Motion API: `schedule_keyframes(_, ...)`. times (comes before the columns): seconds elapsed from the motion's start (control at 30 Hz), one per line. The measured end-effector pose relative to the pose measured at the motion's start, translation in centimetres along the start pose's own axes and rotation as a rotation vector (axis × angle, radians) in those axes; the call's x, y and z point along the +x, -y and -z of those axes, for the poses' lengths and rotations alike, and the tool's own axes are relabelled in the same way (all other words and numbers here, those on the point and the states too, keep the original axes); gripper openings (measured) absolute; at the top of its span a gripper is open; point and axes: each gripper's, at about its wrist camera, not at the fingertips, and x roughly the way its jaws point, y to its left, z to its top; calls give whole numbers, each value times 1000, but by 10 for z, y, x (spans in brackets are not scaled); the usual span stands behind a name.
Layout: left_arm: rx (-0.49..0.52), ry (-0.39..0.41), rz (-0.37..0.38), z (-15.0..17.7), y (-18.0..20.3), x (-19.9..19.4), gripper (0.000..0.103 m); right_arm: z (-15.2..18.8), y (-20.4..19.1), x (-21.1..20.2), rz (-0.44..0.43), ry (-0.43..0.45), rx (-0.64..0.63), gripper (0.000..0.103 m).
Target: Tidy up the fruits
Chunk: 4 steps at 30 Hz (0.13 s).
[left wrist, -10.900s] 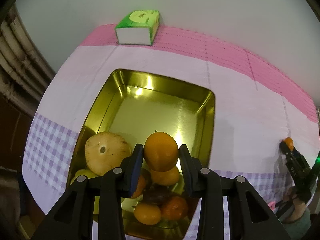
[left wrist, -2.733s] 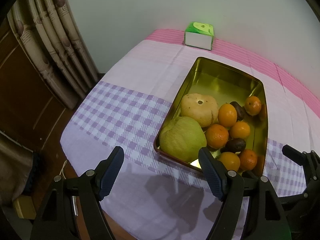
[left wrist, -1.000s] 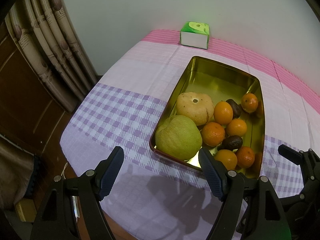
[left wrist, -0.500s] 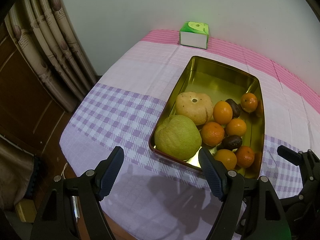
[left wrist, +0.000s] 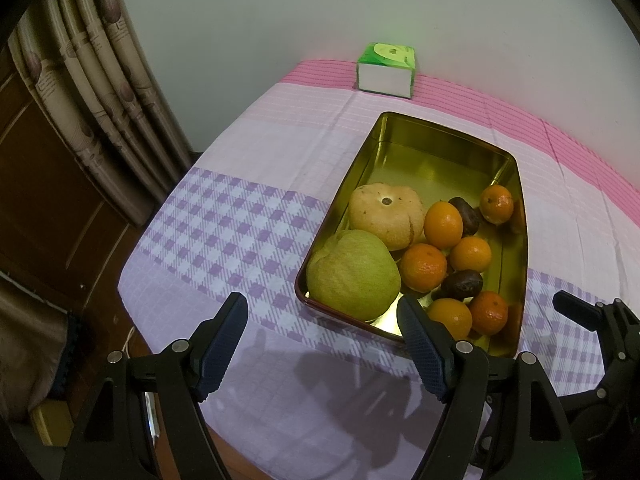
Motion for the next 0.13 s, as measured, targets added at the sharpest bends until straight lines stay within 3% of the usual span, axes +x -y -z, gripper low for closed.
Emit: schedule_keyframes(0.13, -4, -4, 4, 0, 1, 0, 78, 0, 1, 1, -1, 0, -1, 103)
